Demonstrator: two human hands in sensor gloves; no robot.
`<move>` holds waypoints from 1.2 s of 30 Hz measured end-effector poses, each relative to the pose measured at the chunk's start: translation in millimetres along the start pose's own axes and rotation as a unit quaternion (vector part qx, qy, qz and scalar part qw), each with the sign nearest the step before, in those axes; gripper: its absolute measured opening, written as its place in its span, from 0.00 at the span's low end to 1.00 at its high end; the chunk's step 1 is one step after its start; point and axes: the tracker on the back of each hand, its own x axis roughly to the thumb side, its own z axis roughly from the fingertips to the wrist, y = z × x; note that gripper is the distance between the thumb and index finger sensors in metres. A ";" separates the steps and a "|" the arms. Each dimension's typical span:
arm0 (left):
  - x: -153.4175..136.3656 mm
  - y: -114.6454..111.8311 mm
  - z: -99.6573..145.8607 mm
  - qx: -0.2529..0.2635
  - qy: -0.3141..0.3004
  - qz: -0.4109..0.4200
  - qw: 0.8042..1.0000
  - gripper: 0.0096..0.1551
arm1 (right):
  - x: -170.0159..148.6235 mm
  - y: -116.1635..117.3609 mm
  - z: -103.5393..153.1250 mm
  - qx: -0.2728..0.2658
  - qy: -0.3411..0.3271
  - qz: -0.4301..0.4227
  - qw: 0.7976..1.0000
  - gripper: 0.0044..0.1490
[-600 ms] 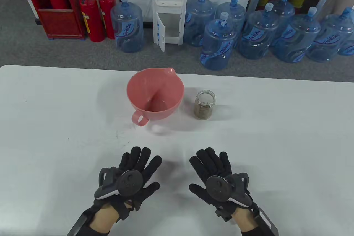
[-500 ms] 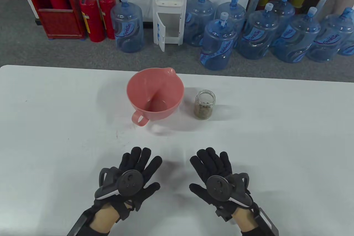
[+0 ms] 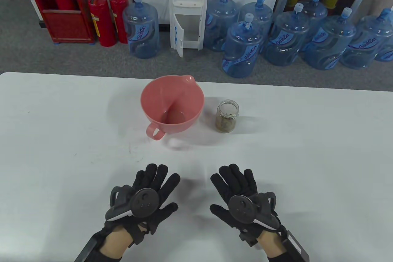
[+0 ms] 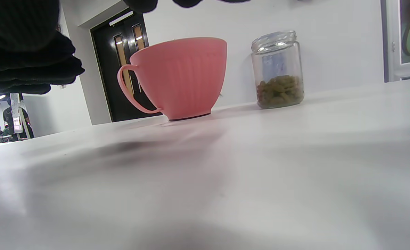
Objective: Hold salad bowl and receive raisins poured from storage jar
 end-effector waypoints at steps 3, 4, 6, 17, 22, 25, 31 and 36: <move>0.1 -0.1 0.0 -0.001 0.000 -0.002 1.000 0.44 | 0.7 -0.2 0.1 0.002 -0.002 0.001 1.000 0.57; 0.1 -0.1 0.1 -0.001 0.000 -0.003 1.000 0.44 | 0.9 -0.2 0.1 0.000 -0.002 0.002 1.000 0.57; 0.1 0.0 0.1 0.000 0.000 -0.003 1.000 0.44 | 1.1 -0.3 0.3 0.000 -0.003 0.001 1.000 0.57; 7.7 0.1 1.3 0.004 -0.010 -0.018 1.000 0.44 | 2.3 -1.1 0.5 -0.006 -0.008 0.002 1.000 0.57; 10.9 0.0 0.9 0.000 -0.009 -0.021 1.000 0.44 | 3.1 -1.5 0.9 -0.008 -0.012 0.003 1.000 0.57; 11.6 6.6 1.5 -0.001 -0.008 0.002 1.000 0.43 | 3.7 -0.9 1.1 -0.007 -0.013 0.003 1.000 0.58; 17.4 34.9 5.9 0.017 -0.010 -0.016 1.000 0.43 | 5.8 -0.9 1.8 -0.003 -0.019 0.004 1.000 0.58; 3.5 71.7 -2.9 0.041 0.012 0.000 0.999 0.42 | 7.4 -0.8 2.5 -0.001 -0.024 0.006 1.000 0.58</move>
